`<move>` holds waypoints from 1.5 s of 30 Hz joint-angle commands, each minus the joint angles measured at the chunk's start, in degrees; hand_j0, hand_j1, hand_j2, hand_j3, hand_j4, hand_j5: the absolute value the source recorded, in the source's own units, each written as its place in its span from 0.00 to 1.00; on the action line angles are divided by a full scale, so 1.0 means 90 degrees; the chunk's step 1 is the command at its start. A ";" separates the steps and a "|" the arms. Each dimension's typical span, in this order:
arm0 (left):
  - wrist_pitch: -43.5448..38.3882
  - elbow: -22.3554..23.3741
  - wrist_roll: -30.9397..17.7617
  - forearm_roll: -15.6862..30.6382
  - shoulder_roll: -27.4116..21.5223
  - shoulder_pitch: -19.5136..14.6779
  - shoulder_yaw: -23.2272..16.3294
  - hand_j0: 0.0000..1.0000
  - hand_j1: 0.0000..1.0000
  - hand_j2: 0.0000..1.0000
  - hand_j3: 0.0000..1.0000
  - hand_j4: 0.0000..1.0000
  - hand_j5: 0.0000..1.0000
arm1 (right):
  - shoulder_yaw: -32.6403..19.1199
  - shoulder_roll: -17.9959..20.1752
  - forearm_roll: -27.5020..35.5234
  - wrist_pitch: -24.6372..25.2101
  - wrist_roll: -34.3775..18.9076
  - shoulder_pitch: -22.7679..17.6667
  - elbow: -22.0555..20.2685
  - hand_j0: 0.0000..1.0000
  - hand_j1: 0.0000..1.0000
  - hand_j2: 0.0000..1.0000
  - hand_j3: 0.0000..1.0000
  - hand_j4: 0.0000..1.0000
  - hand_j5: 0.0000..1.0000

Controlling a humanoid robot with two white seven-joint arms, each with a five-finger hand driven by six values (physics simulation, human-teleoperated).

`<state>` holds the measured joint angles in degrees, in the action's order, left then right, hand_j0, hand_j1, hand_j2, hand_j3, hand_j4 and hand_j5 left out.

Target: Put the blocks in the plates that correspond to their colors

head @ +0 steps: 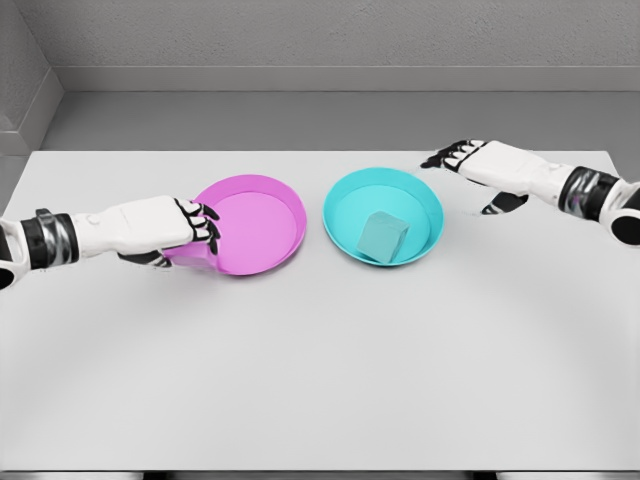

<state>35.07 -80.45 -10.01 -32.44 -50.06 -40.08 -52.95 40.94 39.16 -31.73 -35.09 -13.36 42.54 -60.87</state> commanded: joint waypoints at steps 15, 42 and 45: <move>-0.0008 0.0599 -0.0040 -0.0018 0.0934 -0.0527 -0.0044 0.64 0.64 0.64 0.64 0.64 0.64 | -0.0906 0.0727 0.0089 0.0010 0.0059 -0.0440 -0.0229 1.00 1.00 1.00 1.00 1.00 1.00; -0.0008 0.0550 -0.0157 0.0567 0.0876 -0.0801 0.0015 1.00 1.00 1.00 1.00 1.00 1.00 | -0.0906 0.0717 0.0089 0.0010 0.0049 -0.0488 -0.0210 1.00 1.00 1.00 1.00 1.00 1.00; -0.0008 0.0511 -0.0157 0.1056 0.0329 -0.0801 0.0200 1.00 1.00 1.00 1.00 1.00 1.00 | -0.0906 0.0717 0.0089 0.0010 0.0049 -0.0518 -0.0210 1.00 1.00 1.00 1.00 1.00 1.00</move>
<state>35.06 -75.66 -11.46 -25.99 -44.32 -47.29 -52.11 32.85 45.55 -31.29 -35.07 -12.95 37.79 -62.77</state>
